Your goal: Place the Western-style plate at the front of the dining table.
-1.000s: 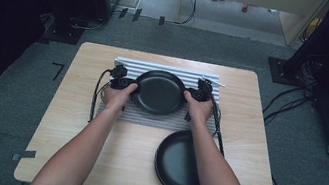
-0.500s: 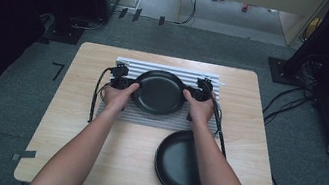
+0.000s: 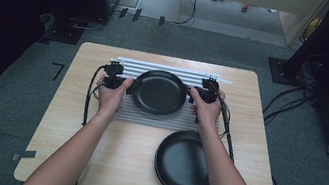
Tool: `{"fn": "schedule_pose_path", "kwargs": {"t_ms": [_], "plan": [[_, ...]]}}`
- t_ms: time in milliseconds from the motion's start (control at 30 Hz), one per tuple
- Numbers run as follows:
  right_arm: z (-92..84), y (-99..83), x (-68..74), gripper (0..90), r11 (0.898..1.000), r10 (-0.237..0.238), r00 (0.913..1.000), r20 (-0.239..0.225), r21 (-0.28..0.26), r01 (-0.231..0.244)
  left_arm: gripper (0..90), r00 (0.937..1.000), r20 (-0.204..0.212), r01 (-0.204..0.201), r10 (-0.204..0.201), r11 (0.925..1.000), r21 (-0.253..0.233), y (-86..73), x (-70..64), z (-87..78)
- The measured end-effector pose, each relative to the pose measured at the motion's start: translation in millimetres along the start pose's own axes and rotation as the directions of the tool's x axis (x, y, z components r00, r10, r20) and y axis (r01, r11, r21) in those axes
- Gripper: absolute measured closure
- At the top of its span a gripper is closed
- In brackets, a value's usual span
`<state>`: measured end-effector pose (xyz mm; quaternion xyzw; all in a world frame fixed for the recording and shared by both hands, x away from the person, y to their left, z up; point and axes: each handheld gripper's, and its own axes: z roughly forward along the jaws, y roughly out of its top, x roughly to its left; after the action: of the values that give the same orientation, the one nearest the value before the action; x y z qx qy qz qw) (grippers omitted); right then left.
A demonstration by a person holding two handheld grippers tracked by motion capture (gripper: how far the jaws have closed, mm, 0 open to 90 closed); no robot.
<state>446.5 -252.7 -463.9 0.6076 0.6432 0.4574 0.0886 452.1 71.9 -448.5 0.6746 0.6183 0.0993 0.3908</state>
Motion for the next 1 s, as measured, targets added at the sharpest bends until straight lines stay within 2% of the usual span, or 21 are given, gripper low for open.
{"fn": "schedule_pose_path", "kwargs": {"t_ms": [33,67,100,133,200,467,533,633,800,1000], "plan": [[-3.6,-0.4,0.5,32.1,1.000,-0.019,0.9997,0.011,0.007,0.019,8.7,1.0000,0.000,0.000,0.000,1.0000,0.000,0.0,0.0,0.0],[-3.6,-0.4,0.5,31.9,1.000,-0.019,0.9997,0.011,0.007,0.019,8.7,1.0000,0.008,-0.003,0.003,1.0000,-0.007,0.2,0.0,-3.3],[-13.6,-1.0,-1.4,31.8,0.999,-0.036,0.9993,0.011,-0.012,0.036,8.7,0.9998,0.017,-0.012,0.013,0.9998,-0.016,0.0,-0.4,-7.3],[-13.6,-1.0,-1.4,31.8,0.999,-0.036,0.9993,0.011,-0.012,0.036,8.7,0.9996,0.021,-0.017,0.017,0.9997,-0.020,-0.4,-0.6,-9.7],[-26.9,-2.6,-5.5,30.7,0.999,-0.030,0.9994,-0.019,-0.042,0.029,8.7,0.9988,0.040,-0.026,0.027,0.9992,-0.029,-2.0,0.1,-16.1],[-47.0,-7.8,-9.3,28.2,0.997,-0.067,0.9977,-0.012,-0.049,0.066,8.7,0.9982,0.026,-0.054,0.055,0.9984,-0.013,-13.0,5.4,-26.7],[-56.2,-9.7,-7.6,26.7,0.993,-0.096,0.9953,-0.009,-0.062,0.096,8.7,0.9978,0.027,-0.060,0.060,0.9979,-0.023,-17.0,6.8,-32.0],[-62.2,-11.0,-6.7,25.7,0.992,-0.110,0.9939,-0.009,-0.067,0.109,8.7,0.9972,0.029,-0.069,0.070,0.9971,-0.034,-19.8,7.4,-37.0],[-76.9,-14.8,-5.7,23.9,0.989,-0.130,0.9915,-0.006,-0.068,0.129,8.7,0.9924,0.027,-0.119,0.120,0.9917,-0.049,-26.5,4.8,-49.7],[-96.1,-19.8,-7.6,22.8,0.987,-0.142,0.9899,-0.011,-0.081,0.140,7.1,0.9885,0.054,-0.137,0.141,0.9880,-0.071,-33.9,1.6,-65.3]]}}
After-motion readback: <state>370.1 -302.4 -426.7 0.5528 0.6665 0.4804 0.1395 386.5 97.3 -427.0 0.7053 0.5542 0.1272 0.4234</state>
